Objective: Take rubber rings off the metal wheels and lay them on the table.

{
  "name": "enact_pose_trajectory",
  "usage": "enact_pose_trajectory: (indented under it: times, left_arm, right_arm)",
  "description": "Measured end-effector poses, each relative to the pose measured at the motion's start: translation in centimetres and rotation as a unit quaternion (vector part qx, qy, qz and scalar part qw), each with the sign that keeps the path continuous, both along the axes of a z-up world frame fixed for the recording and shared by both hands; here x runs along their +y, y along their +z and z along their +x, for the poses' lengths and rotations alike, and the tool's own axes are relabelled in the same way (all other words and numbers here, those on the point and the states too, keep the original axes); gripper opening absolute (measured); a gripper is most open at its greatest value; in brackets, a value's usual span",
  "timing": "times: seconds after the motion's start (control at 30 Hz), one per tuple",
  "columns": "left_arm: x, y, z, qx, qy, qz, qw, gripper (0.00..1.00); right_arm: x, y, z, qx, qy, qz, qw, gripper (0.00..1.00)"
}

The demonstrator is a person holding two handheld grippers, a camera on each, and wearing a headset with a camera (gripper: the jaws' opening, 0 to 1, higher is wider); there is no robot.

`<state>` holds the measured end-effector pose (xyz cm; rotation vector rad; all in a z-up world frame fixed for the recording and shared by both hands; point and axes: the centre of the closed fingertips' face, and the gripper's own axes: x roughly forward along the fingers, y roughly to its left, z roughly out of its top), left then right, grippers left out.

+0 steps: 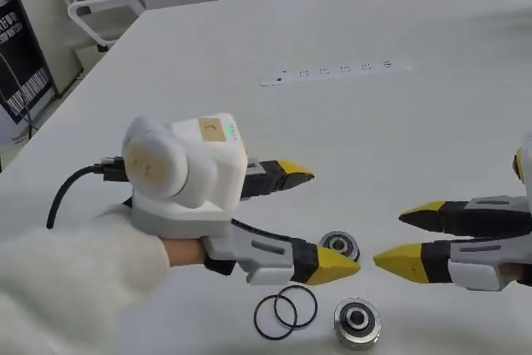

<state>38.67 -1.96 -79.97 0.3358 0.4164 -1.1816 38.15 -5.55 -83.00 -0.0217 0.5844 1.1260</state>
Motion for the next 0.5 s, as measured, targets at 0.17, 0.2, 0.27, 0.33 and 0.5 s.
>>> enact_pose_trajectory:
  times: [0.17, 0.2, 0.27, 0.33, 0.5]
  left_arm:
    - [0.4, -1.4, 0.3, 0.017, 0.011, 0.005, 0.9998, 0.61]
    - [0.4, -1.5, 0.3, 0.021, 0.011, 0.004, 0.9997, 0.59]
    - [0.3, -1.6, 0.3, 0.025, 0.011, -0.002, 0.9996, 0.58]
    - [0.1, -1.7, 0.4, 0.028, 0.011, -0.003, 0.9995, 0.57]
    - [-0.4, -2.0, 0.5, 0.036, 0.010, -0.008, 0.9993, 0.53]
  right_arm:
    - [0.5, -0.5, 0.0, 0.000, 0.009, -0.005, 0.9999, 0.39]
    - [0.5, -0.7, 0.1, 0.000, 0.010, -0.008, 0.9999, 0.38]
    - [0.7, -0.9, 0.2, -0.001, 0.012, -0.011, 0.9999, 0.38]
    - [1.0, -1.1, 0.1, 0.002, 0.014, -0.009, 0.9998, 0.36]
    - [1.5, -1.4, 0.2, 0.001, 0.020, -0.011, 0.9997, 0.34]
